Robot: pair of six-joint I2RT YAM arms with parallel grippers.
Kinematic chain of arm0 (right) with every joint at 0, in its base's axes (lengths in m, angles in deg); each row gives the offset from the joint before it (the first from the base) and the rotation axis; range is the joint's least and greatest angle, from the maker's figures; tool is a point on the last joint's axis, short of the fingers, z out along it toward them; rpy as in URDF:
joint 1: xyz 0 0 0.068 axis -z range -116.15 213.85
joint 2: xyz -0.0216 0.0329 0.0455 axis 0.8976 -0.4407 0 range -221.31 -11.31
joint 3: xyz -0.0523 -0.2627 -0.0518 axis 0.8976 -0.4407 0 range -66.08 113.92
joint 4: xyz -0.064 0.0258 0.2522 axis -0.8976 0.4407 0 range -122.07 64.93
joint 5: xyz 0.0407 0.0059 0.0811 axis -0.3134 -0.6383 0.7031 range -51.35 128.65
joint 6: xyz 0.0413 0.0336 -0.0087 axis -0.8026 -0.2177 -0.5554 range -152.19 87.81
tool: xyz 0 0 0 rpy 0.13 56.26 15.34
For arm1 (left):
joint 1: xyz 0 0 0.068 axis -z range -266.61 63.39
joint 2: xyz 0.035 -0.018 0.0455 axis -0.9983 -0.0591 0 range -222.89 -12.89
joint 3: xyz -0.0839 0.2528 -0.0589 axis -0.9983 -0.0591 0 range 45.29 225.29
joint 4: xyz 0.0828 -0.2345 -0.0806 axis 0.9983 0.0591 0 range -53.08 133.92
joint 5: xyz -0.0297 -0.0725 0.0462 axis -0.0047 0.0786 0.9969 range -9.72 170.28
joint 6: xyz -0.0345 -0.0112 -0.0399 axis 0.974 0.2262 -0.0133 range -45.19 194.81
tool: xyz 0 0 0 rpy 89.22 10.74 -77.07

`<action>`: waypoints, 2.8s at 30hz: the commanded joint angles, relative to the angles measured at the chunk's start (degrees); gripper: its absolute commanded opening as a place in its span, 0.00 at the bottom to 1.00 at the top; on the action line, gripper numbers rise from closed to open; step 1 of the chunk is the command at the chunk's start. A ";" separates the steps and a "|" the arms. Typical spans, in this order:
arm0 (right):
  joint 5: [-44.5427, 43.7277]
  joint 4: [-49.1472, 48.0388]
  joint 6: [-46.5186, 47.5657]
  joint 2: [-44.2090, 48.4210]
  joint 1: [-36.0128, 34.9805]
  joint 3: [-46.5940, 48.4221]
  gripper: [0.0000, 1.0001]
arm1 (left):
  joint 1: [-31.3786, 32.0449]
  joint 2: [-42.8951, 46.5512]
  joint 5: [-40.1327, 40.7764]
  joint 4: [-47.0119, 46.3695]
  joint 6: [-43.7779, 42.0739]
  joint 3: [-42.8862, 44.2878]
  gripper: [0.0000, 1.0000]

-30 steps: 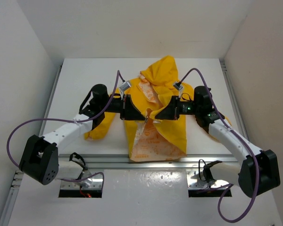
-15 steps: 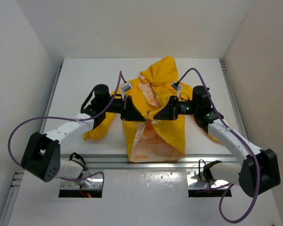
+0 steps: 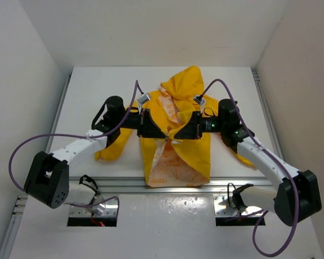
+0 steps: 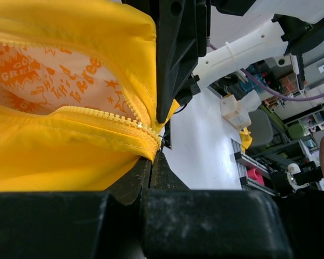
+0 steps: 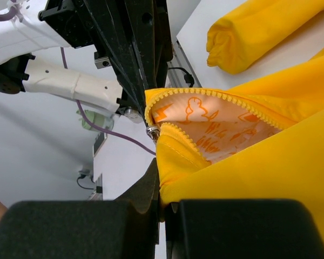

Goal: Zip up the jacket

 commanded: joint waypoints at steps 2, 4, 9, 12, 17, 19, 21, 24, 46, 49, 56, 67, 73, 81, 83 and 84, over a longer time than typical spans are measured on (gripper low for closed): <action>0.79 -3.20 0.37 0.44 1.73 1.71 0.00 | -1.87 0.02 -2.39 -3.41 0.97 1.18 0.00; 1.32 -5.12 -1.29 0.18 2.44 1.53 0.00 | -2.40 0.02 -2.92 -3.41 0.97 1.18 0.00; 3.78 -11.62 -4.72 -0.70 1.92 0.83 0.00 | -2.41 -1.47 -7.66 0.53 -0.51 3.03 0.00; 3.96 -11.38 -4.12 -1.05 1.13 0.74 0.00 | -2.41 -2.00 -8.19 3.70 -3.15 4.87 0.00; 4.14 -11.11 -3.77 -1.58 0.77 1.18 0.00 | -2.41 -2.53 -8.19 4.33 -4.30 5.49 0.00; 4.31 -11.11 -3.68 -1.67 0.51 1.09 0.00 | -2.41 -2.53 -8.72 4.33 -4.30 5.49 0.00; 4.22 -10.94 -3.59 -1.58 0.25 1.09 0.00 | -2.41 -2.53 -8.72 4.33 -4.30 6.02 0.00; 4.31 -11.02 -3.41 -1.76 0.24 0.92 0.00 | -2.41 -2.53 -8.72 4.33 -4.30 6.02 0.00; 2.55 -18.05 -8.07 -4.21 0.95 2.49 0.00 | -4.68 1.33 -7.76 10.74 -8.87 5.76 0.00; 2.64 -19.90 -8.51 -5.61 0.69 4.34 0.00 | -5.91 2.57 -6.36 9.07 -7.29 6.28 0.00; 2.29 -17.53 -5.79 -9.48 1.65 10.13 0.00 | -15.75 -0.07 3.38 3.38 5.69 11.56 0.00; 5.54 -41.00 -32.97 -26.86 4.72 30.07 0.00 | -15.24 -2.97 -4.06 -17.10 24.06 14.19 0.00; 6.94 -46.18 -36.37 -29.97 4.29 32.56 0.00 | -14.62 -2.35 -4.68 -16.33 24.09 13.58 0.00; 9.32 -49.52 -37.52 -26.28 3.15 26.32 0.00 | -15.68 -2.35 -4.68 -14.04 24.61 14.90 0.00; 10.81 -48.39 -35.68 -25.14 2.01 25.09 0.00 | -15.68 -2.35 -4.68 -14.56 25.22 15.42 0.00; 10.99 -48.38 -35.32 -24.79 1.65 24.57 0.00 | -15.15 -2.35 -4.68 -14.57 25.23 15.95 0.00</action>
